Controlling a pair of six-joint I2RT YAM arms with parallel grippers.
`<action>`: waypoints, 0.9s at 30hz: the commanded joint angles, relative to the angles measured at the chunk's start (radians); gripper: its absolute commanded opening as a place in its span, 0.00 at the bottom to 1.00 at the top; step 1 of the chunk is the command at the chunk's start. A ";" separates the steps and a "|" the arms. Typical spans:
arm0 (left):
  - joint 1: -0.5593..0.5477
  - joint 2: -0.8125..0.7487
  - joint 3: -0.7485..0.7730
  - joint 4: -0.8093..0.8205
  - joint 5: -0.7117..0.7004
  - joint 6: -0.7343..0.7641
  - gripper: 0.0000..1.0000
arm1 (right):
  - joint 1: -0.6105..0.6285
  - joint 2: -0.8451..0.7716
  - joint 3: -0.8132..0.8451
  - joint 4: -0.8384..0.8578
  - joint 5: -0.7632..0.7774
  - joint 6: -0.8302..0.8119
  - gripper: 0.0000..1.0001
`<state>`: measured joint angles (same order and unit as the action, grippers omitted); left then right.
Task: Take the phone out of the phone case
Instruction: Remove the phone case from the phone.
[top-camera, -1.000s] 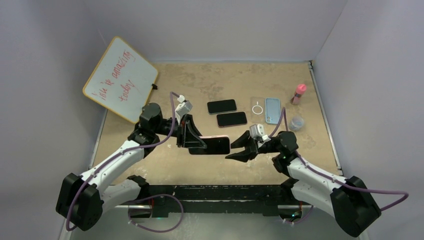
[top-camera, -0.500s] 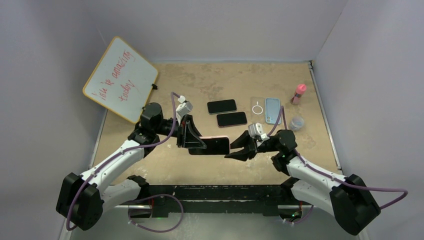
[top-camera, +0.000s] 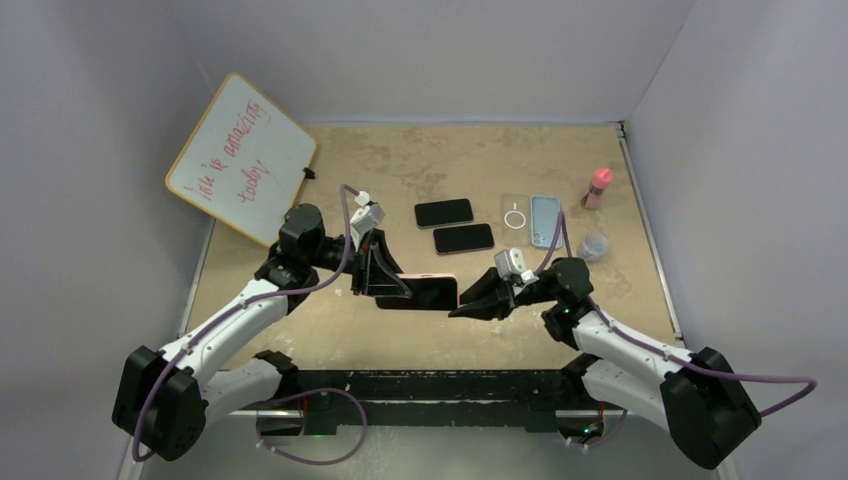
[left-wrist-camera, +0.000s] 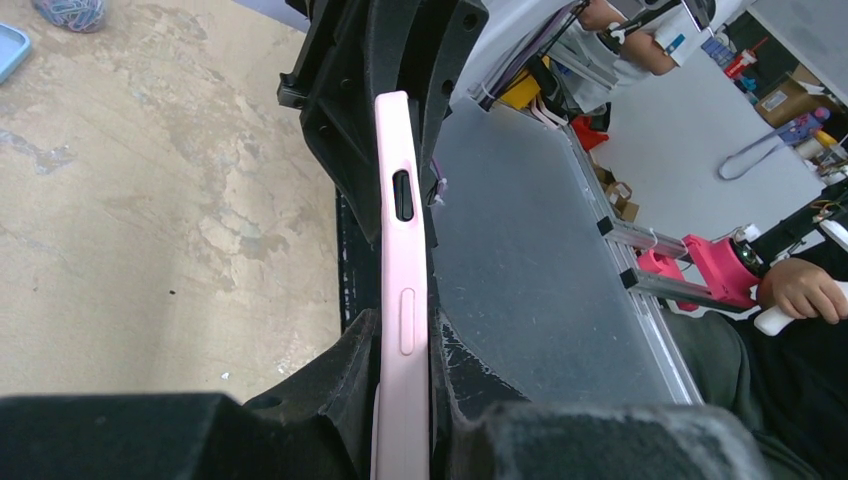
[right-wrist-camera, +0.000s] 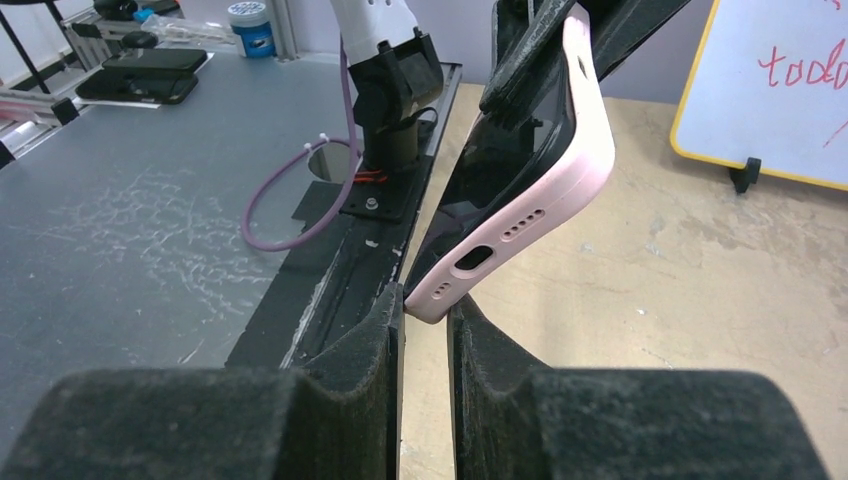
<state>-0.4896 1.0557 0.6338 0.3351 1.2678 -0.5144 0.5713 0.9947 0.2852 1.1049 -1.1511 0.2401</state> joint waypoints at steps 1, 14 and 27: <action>-0.036 -0.025 0.056 0.026 0.106 0.024 0.00 | 0.001 0.010 0.068 -0.026 0.042 -0.091 0.00; -0.123 -0.031 0.137 -0.214 0.185 0.259 0.00 | 0.001 0.008 0.118 -0.332 0.124 -0.378 0.00; -0.136 0.065 0.291 -0.837 0.270 0.844 0.00 | 0.001 0.056 0.187 -0.466 0.262 -0.534 0.00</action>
<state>-0.5526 1.1027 0.8494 -0.2848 1.2610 0.1421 0.5873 1.0367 0.3779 0.6693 -1.1728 -0.1661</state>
